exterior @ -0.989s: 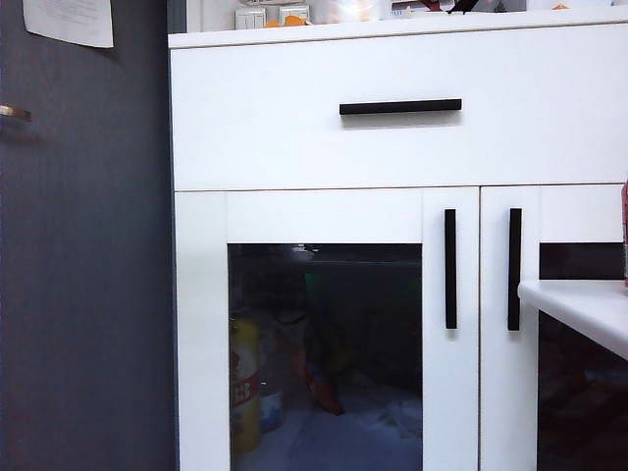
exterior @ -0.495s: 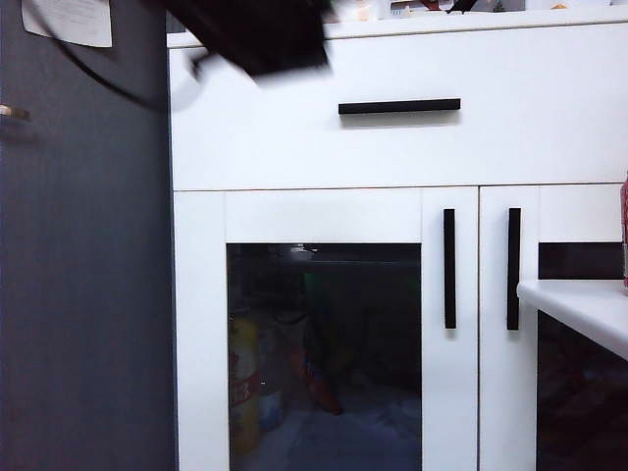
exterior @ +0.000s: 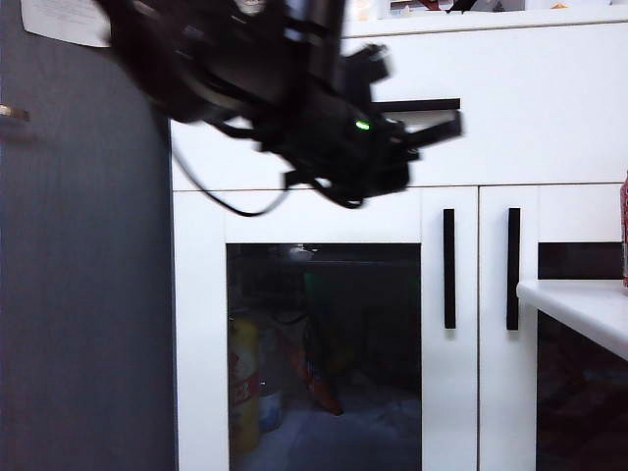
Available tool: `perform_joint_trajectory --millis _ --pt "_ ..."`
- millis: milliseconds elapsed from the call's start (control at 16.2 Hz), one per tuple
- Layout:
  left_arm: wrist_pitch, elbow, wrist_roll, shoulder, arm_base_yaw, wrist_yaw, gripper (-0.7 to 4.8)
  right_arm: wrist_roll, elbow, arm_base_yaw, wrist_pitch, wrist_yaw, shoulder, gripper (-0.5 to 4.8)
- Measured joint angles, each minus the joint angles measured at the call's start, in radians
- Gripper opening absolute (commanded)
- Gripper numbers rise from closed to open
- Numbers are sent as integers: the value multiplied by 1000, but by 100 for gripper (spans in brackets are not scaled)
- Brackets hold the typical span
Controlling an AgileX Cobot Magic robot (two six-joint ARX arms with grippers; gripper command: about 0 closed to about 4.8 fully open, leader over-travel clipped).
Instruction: Open the left door of the white cabinet, pick up a can of beverage from the table on the right, place it inside the cabinet, and finally close the cabinet door.
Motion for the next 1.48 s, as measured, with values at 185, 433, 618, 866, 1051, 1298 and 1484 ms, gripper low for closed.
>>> perform_joint_trajectory --millis 185,433,618,866,1051,1298,1484 --pt "14 174 0 158 -15 1 93 -3 -106 0 -15 -94 -24 49" --pt "8 344 -1 298 -16 -32 94 -75 -107 -5 13 -94 -113 50" --pt "-20 438 -1 385 -16 -50 163 -82 -106 -5 6 -66 -143 49" --pt "-26 447 -3 417 -16 -114 463 -82 -106 -5 -8 -63 -143 50" --pt "-8 492 -47 450 -16 -149 462 -93 -106 -5 -43 -63 -143 49" --pt "-10 603 -46 509 -16 -154 457 -111 -106 -5 -69 -59 -144 49" --pt "-36 603 -46 513 -16 -154 457 -114 -106 -5 -72 -51 -144 50"
